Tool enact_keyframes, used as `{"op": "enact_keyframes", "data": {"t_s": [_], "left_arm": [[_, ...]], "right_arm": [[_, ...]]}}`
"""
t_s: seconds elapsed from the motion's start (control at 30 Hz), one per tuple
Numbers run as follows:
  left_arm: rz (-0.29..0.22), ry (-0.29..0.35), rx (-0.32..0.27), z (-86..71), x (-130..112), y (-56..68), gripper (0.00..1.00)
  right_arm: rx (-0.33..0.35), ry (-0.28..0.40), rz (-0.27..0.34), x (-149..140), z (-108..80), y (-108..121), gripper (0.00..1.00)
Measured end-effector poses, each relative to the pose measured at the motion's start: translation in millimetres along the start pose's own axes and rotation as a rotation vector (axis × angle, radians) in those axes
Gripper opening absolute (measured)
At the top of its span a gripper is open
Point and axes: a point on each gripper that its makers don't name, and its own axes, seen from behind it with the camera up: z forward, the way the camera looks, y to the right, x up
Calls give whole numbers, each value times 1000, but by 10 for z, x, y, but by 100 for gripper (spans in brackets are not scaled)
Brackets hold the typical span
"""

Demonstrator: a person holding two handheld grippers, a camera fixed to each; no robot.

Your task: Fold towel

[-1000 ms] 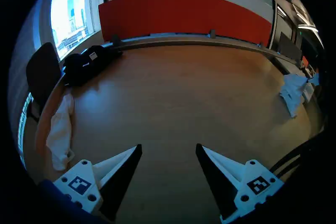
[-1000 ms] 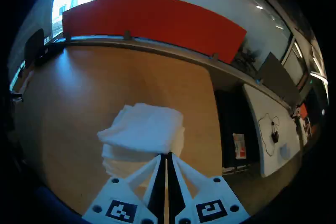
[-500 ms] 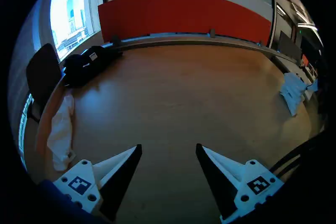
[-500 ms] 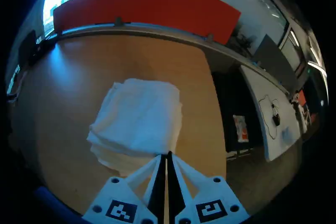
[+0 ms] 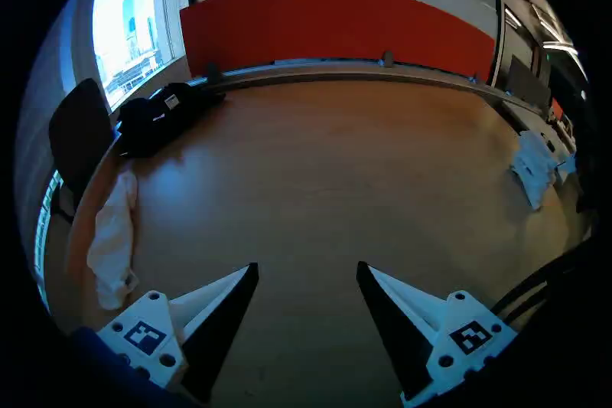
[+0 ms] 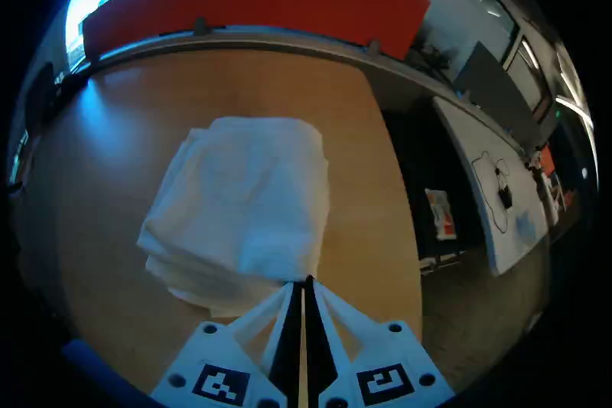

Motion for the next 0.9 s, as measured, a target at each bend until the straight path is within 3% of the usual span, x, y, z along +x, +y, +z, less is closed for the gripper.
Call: {"op": "enact_keyframes", "data": {"t_s": [0.33,0.73,0.9], "left_arm": [[2,-2,6,-3,-3,-23,95],[4,-1,7,-5,-5,-33,95],[1,0,6,-7,-2,-39,95]], "right_arm": [[-24,-18,23,-85,125,-26,5],[-46,-5,48,-82,144,8,4],[-60,7,47,-75,98,31,12]]}}
